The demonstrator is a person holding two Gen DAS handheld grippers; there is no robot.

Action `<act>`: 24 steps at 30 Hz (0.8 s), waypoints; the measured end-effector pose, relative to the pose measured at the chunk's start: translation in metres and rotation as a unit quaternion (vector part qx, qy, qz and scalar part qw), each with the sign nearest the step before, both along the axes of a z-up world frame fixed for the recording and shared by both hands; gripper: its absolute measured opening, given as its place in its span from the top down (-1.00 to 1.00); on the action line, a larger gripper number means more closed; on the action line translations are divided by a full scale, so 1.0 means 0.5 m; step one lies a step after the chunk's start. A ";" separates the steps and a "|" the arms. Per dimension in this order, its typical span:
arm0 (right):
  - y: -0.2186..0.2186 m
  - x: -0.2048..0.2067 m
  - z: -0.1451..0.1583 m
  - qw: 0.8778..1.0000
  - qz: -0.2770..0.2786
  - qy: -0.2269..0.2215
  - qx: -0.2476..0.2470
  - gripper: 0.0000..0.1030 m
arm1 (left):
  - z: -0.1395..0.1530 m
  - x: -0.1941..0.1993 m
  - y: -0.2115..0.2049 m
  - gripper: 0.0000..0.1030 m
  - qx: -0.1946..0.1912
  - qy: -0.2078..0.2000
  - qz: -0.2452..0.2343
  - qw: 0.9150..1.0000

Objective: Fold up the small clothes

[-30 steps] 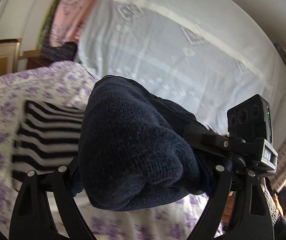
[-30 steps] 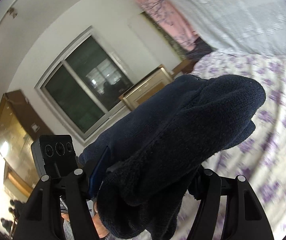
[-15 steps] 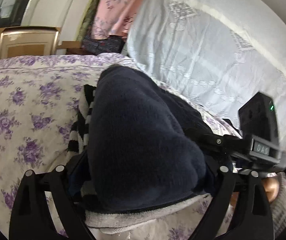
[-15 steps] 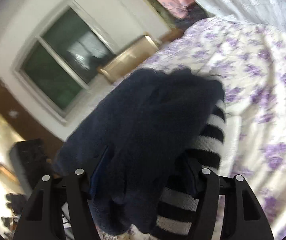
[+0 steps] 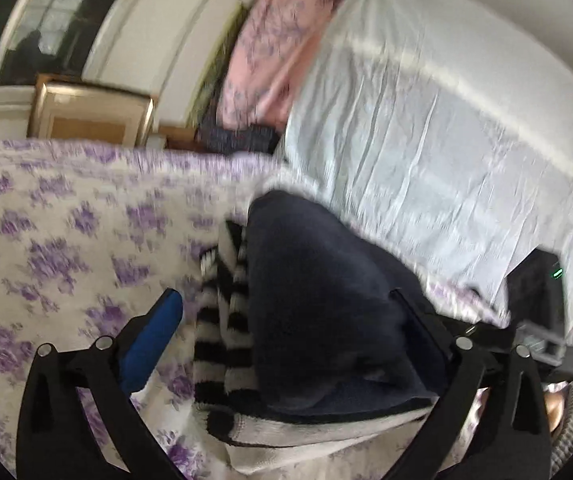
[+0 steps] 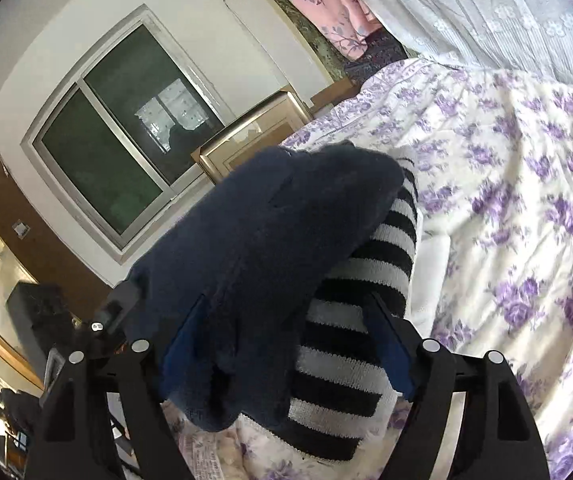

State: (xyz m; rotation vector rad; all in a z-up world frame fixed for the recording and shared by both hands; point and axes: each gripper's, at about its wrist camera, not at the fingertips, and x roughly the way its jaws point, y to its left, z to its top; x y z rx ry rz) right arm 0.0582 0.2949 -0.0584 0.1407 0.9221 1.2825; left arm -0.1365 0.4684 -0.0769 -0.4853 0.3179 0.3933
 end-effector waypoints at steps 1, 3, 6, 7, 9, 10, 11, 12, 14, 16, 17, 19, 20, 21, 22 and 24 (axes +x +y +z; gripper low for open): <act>-0.004 0.001 0.003 1.000 -0.005 0.003 -0.007 -0.54 | -0.007 0.010 0.001 -0.92 -0.001 0.011 -0.006 1.000; -0.018 -0.004 0.008 1.000 -0.011 0.008 -0.011 -0.53 | -0.011 0.010 0.002 -0.92 -0.001 0.010 -0.010 1.000; -0.069 -0.036 0.031 0.999 -0.012 -0.025 -0.020 -0.56 | -0.014 0.001 0.004 -0.92 -0.003 0.005 -0.007 1.000; -0.085 -0.046 0.037 0.999 -0.015 -0.040 -0.030 -0.56 | -0.014 -0.001 0.002 -0.92 -0.002 0.005 -0.005 1.000; -0.132 -0.072 0.049 0.994 -0.027 -0.081 -0.064 -0.61 | -0.012 -0.003 -0.005 -0.92 0.012 0.006 0.007 1.000; -0.164 -0.085 0.051 0.991 -0.032 -0.099 -0.079 -0.68 | -0.011 -0.004 -0.009 -0.92 0.018 0.007 0.012 1.000; -0.191 -0.091 0.053 0.989 -0.037 -0.110 -0.088 -0.70 | -0.008 -0.009 -0.018 -0.92 0.027 0.009 0.021 0.999; -0.232 -0.102 0.055 0.987 -0.047 -0.121 -0.098 -0.74 | -0.003 -0.015 -0.031 -0.91 0.040 0.012 0.035 0.999; -0.294 -0.113 0.058 0.985 -0.059 -0.129 -0.102 -0.78 | 0.005 -0.028 -0.055 -0.91 0.062 0.019 0.057 0.996; -0.353 -0.116 0.059 0.983 -0.076 -0.128 -0.104 -0.82 | 0.015 -0.049 -0.083 -0.91 0.076 0.023 0.073 0.994; -0.381 -0.117 0.060 0.983 -0.087 -0.125 -0.106 -0.82 | 0.020 -0.062 -0.100 -0.91 0.075 0.023 0.077 0.994; -0.421 -0.116 0.061 0.983 -0.100 -0.116 -0.104 -0.82 | 0.026 -0.078 -0.128 -0.91 0.070 0.028 0.073 0.994; -0.437 -0.118 0.062 0.983 -0.104 -0.112 -0.101 -0.82 | 0.030 -0.084 -0.153 -0.91 0.075 0.038 0.071 0.994; -0.452 -0.122 0.064 0.983 -0.107 -0.110 -0.097 -0.82 | 0.034 -0.088 -0.168 -0.91 0.080 0.042 0.072 0.993; -0.469 -0.129 0.069 0.984 -0.108 -0.109 -0.090 -0.82 | 0.040 -0.093 -0.196 -0.91 0.093 0.050 0.074 0.992; -0.484 -0.147 0.079 0.984 -0.106 -0.116 -0.082 -0.86 | 0.049 -0.098 -0.236 -0.91 0.112 0.062 0.074 0.989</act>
